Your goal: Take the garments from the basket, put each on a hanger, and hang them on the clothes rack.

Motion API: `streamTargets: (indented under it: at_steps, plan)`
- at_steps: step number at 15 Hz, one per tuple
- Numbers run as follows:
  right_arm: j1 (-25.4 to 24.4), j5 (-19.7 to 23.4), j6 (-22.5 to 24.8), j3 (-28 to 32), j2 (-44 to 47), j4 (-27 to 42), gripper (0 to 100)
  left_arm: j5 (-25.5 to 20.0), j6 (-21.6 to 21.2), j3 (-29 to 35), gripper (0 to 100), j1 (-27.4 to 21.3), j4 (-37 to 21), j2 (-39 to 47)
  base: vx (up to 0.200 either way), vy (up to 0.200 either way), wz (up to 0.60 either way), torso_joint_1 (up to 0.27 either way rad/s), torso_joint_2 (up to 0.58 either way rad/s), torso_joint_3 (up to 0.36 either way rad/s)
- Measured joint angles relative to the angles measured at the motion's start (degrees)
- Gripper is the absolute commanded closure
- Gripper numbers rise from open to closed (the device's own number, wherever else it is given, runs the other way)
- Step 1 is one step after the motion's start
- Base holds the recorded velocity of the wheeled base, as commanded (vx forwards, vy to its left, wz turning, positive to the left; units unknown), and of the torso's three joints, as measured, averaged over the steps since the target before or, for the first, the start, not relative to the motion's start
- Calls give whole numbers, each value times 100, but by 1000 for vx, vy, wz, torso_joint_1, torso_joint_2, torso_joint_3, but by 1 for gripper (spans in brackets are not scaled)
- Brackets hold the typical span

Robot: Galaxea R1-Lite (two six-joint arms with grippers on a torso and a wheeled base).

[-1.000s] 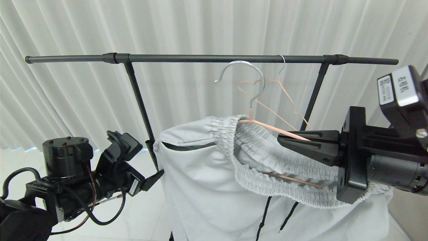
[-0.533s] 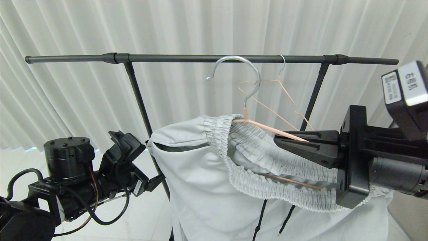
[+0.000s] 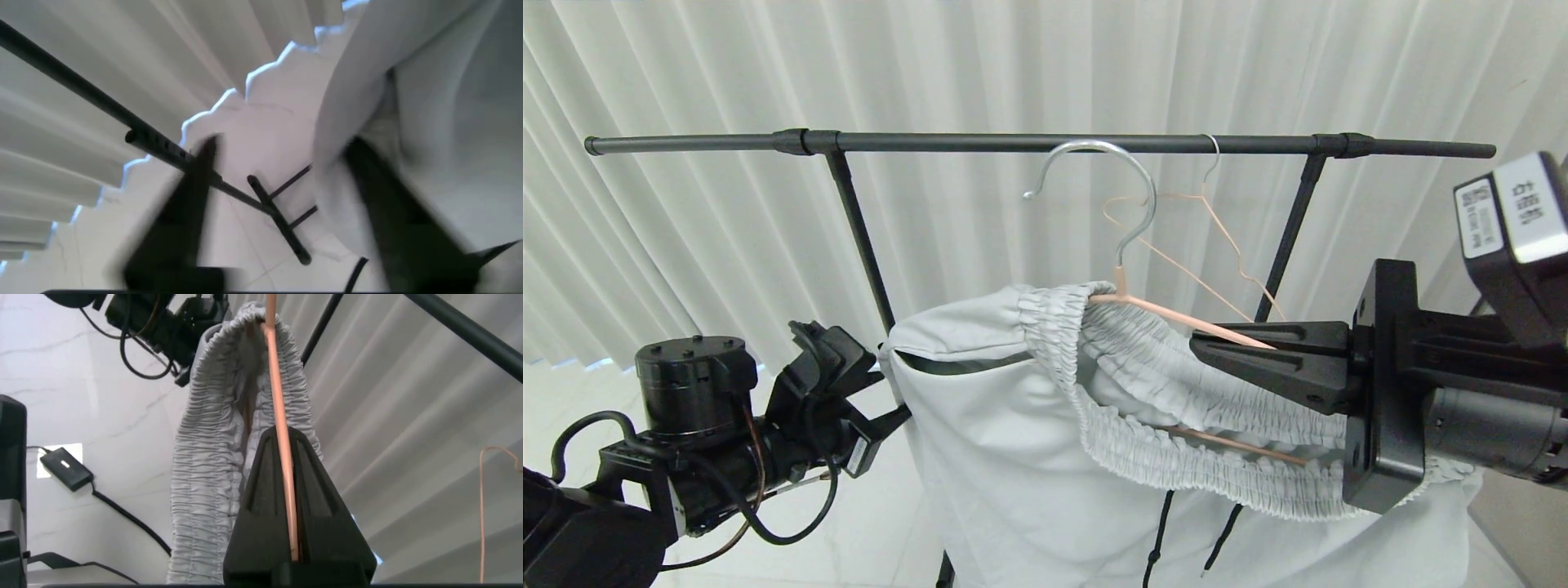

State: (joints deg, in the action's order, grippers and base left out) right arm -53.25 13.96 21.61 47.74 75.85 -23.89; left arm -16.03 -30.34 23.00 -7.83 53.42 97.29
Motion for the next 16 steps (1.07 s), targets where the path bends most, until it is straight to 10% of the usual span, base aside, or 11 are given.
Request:
streamTargets:
  at_steps: [11,12,16]
  plan:
    - [102,-325,-79,-9,-72,-16,100,279,-200,-252,100,1069,1752,750,0,0,0,0,0,0]
    - [102,-332,-93,-4,-72,-16,100,279,-261,-357,0,1083,1846,795,0,0,0,0,0,0]
    - [113,-338,-266,-2,-69,-22,100,99,-277,-691,0,1076,1914,703,0,0,0,0,0,0]
